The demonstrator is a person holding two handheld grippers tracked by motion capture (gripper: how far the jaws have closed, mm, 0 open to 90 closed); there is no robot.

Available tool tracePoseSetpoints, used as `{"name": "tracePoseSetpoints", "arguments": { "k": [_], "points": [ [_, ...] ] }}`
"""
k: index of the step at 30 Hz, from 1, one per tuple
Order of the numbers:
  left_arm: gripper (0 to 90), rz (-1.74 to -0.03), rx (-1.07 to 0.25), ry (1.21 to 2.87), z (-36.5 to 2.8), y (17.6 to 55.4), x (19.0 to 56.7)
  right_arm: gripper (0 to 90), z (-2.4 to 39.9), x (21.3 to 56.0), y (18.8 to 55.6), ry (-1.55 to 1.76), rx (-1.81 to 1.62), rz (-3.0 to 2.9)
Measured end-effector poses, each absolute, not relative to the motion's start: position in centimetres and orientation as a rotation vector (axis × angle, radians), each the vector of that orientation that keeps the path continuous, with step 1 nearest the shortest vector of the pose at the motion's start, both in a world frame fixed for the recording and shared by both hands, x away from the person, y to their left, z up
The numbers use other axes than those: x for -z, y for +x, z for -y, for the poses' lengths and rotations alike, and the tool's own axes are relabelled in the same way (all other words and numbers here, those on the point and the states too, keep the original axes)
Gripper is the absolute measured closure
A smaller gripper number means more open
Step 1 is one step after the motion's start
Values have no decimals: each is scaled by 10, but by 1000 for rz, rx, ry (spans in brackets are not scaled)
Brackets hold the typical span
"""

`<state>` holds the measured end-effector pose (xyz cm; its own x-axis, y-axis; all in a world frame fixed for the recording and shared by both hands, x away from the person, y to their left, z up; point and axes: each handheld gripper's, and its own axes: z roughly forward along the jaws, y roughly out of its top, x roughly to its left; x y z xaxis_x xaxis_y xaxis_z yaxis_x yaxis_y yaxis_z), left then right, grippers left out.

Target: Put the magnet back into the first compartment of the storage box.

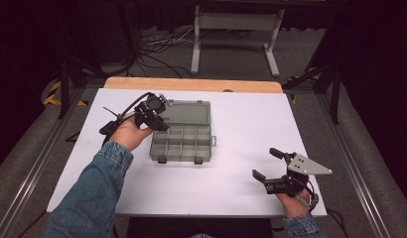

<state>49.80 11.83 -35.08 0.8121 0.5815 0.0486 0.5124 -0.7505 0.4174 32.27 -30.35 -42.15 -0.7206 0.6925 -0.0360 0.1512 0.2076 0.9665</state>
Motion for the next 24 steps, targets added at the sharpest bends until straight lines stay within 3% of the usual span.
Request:
{"name": "tracePoseSetpoints", "arguments": {
  "k": [24],
  "points": [
    [620,-927,-197,2608,-127,518,389,33,303,422,323,783,-1532,-2030]
  ]
}}
